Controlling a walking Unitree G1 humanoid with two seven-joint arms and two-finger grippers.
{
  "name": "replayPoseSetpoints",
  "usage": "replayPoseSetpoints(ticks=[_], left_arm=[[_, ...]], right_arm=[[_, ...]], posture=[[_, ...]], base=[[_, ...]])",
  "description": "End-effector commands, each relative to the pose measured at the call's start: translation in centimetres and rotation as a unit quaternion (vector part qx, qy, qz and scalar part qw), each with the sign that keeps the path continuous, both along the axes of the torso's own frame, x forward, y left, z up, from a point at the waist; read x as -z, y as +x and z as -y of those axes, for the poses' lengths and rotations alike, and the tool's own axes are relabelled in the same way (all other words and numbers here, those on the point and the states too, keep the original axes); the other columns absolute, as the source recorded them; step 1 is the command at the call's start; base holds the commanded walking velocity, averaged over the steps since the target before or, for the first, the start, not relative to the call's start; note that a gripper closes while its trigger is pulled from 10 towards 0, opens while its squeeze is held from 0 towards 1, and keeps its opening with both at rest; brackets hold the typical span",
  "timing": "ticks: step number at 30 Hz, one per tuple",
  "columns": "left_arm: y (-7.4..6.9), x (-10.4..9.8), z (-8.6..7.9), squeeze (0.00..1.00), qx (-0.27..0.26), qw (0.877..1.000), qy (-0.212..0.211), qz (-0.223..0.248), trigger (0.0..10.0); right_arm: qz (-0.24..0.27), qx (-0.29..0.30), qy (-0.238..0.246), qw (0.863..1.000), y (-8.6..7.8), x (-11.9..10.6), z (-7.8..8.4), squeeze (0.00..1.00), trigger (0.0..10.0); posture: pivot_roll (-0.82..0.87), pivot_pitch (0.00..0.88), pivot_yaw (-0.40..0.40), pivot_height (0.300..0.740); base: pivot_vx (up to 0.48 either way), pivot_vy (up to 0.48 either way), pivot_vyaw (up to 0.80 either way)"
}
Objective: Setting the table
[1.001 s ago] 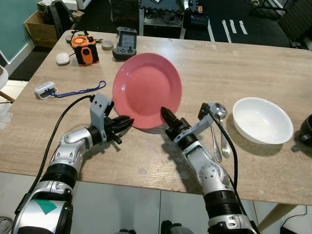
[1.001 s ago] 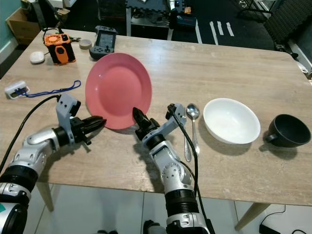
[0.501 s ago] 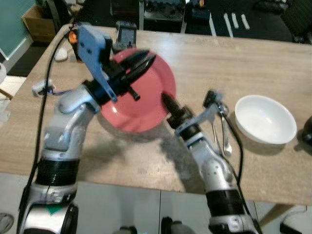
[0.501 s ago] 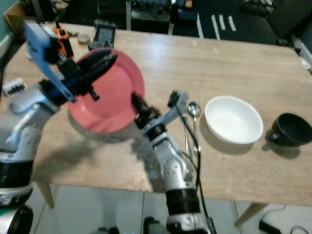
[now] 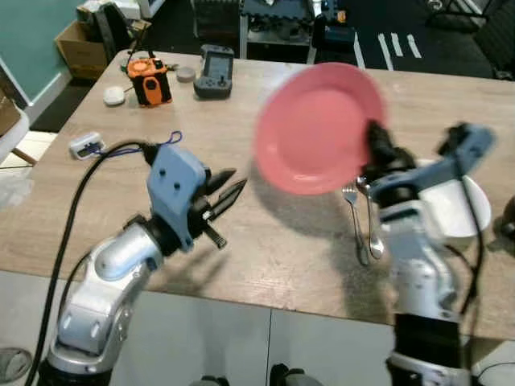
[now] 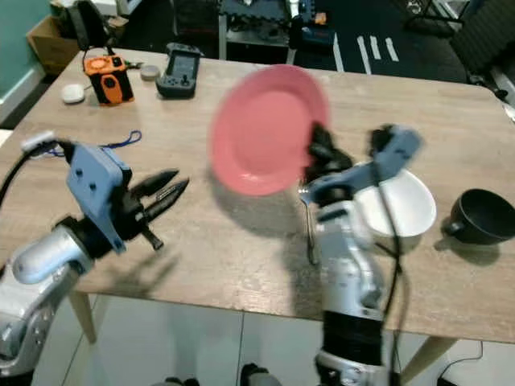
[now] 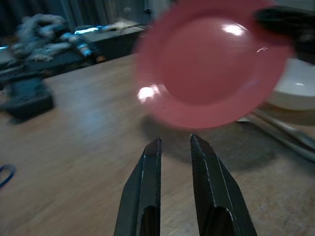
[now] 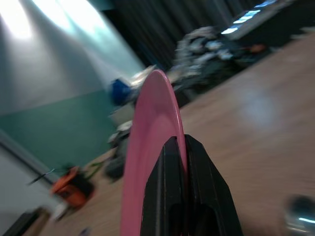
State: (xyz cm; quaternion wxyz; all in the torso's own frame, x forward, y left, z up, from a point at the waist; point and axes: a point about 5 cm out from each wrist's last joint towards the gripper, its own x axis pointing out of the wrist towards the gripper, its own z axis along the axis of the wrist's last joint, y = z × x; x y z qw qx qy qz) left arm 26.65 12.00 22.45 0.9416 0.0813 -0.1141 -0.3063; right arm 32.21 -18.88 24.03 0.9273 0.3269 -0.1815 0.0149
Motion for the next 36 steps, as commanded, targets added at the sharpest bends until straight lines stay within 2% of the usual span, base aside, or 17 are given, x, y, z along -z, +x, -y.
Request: replayPoseSetpoints(ticks=[1,2,3,4,5,6,7,9,12,14,18,22,25,30,36], left_arm=[[-0.4,0.3,0.3,0.00,-0.009,1.000,0.007,-0.001,10.0],[-0.4,0.7,0.4,0.00,-0.018,1.000,0.010,-0.003,10.0],[-0.4,1.5,0.5,0.00,-0.030,0.999,0.008,-0.013,10.0],[-0.4,1.8,0.5,0.00,-0.036,0.999,0.007,-0.017,10.0],[-0.4,1.8,0.5,0.00,-0.036,0.999,0.007,-0.017,10.0],[-0.3,2.2,0.5,0.00,-0.045,0.999,0.006,-0.022,10.0],[-0.3,2.3,0.4,0.00,-0.047,0.999,0.006,-0.023,10.0],[-0.2,2.6,0.3,0.00,-0.058,0.998,0.009,-0.027,10.0],[-0.2,3.0,0.3,0.00,-0.069,0.997,0.012,-0.035,10.0],[-0.2,3.0,0.3,0.00,-0.069,0.997,0.013,-0.036,10.0],[-0.2,3.3,0.7,0.00,-0.070,0.997,0.021,-0.035,10.0],[-0.1,3.6,1.1,0.00,-0.070,0.997,0.030,-0.030,10.0],[-0.6,4.3,1.1,0.00,-0.067,0.996,0.044,-0.024,10.0],[-1.2,4.9,0.8,0.00,-0.070,0.996,0.048,-0.035,10.0],[-1.5,4.9,0.5,0.00,-0.073,0.996,0.047,-0.037,10.0]], right_arm=[[-0.033,-0.001,0.006,0.999,0.2,0.8,0.0,0.00,10.0],[-0.054,0.002,0.005,0.999,0.4,1.3,0.1,0.00,10.0],[-0.095,-0.006,0.022,0.995,0.7,2.3,0.1,0.00,10.0],[-0.109,-0.011,0.043,0.993,0.7,2.7,0.1,0.00,10.0],[-0.109,-0.011,0.043,0.993,0.7,2.7,0.1,0.00,10.0],[-0.127,-0.019,0.085,0.988,0.7,3.2,0.1,0.00,10.0],[-0.129,-0.021,0.097,0.987,0.7,3.2,0.2,0.00,10.0],[-0.127,-0.043,0.170,0.976,0.7,3.3,0.2,0.00,10.0],[-0.129,-0.074,0.221,0.964,0.6,3.3,-0.1,0.00,10.0],[-0.130,-0.079,0.219,0.964,0.6,3.3,-0.1,0.00,10.0],[-0.099,-0.105,0.226,0.963,0.2,3.3,-0.7,0.00,10.0],[-0.081,-0.130,0.276,0.949,-0.3,3.2,-0.9,0.00,10.0],[-0.026,-0.125,0.286,0.950,-1.1,2.9,-0.5,0.00,10.0],[0.009,-0.135,0.307,0.942,-2.1,2.9,-0.5,0.00,10.0],[0.012,-0.150,0.308,0.940,-3.1,3.3,-1.1,0.00,10.0]], posture=[[-0.01,0.076,0.061,0.740],[-0.01,0.074,0.060,0.740],[-0.02,0.072,0.057,0.740],[-0.02,0.072,0.057,0.740],[-0.02,0.072,0.057,0.740],[-0.02,0.073,0.053,0.740],[-0.02,0.073,0.053,0.740],[-0.02,0.073,0.049,0.740],[-0.02,0.074,0.050,0.740],[-0.02,0.076,0.050,0.740],[-0.02,0.076,0.050,0.740],[-0.02,0.076,0.048,0.740],[-0.02,0.078,0.044,0.740],[-0.01,0.079,0.043,0.740],[-0.01,0.074,0.041,0.740]], base=[[0.000,0.000,0.00],[0.000,0.000,0.00],[0.000,0.000,0.00],[0.000,0.000,0.00],[0.000,0.000,0.00],[0.000,0.000,0.00],[0.000,0.000,0.00],[0.000,0.000,0.00],[0.000,0.000,0.00],[0.000,0.000,0.00],[0.000,0.000,0.00],[0.000,0.000,0.00],[0.000,0.000,0.00],[0.000,0.000,0.00],[0.000,0.000,0.00]])
